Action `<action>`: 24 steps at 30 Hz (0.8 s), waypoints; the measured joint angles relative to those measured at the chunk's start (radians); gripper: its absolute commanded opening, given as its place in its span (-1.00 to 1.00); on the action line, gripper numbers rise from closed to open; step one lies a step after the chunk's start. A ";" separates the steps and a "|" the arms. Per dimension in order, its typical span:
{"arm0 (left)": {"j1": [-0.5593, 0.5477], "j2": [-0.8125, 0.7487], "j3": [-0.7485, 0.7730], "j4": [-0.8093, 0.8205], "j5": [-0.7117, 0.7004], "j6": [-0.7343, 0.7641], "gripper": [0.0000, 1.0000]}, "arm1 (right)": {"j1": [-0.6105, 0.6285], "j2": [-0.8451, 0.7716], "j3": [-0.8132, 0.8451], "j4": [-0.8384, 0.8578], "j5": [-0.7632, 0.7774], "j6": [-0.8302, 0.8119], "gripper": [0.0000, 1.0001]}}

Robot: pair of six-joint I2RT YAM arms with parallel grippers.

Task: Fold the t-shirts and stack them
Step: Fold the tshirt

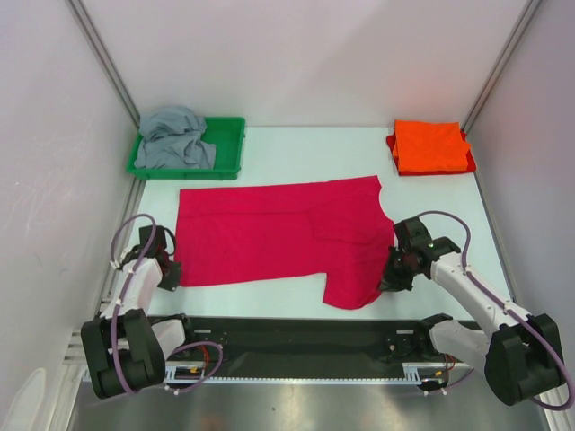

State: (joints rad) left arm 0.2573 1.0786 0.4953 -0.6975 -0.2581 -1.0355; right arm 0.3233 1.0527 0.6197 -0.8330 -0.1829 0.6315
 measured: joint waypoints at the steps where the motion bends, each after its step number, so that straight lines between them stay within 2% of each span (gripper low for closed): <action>1: -0.001 -0.002 0.000 0.000 -0.002 0.002 -0.99 | 0.000 0.003 0.002 -0.003 0.000 -0.002 -1.00; 8: -0.029 -0.031 0.008 -0.024 -0.055 0.008 -0.99 | -0.065 0.044 0.096 -0.050 -0.005 -0.037 -1.00; 13: -0.094 -0.024 0.098 -0.041 -0.131 0.053 -0.99 | -0.084 0.127 0.248 -0.072 0.002 -0.061 -1.00; 19: -0.119 0.100 0.217 -0.024 -0.202 0.145 -0.99 | -0.111 0.277 0.410 -0.079 0.013 -0.093 -1.00; 24: -0.120 0.173 0.291 -0.023 -0.208 0.221 -0.99 | -0.174 0.380 0.537 -0.094 0.019 -0.133 -1.00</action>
State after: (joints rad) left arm 0.1375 1.2518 0.7860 -0.7204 -0.4664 -0.8143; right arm 0.1493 1.4326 1.1572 -0.9272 -0.1642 0.4988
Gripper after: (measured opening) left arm 0.012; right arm 0.020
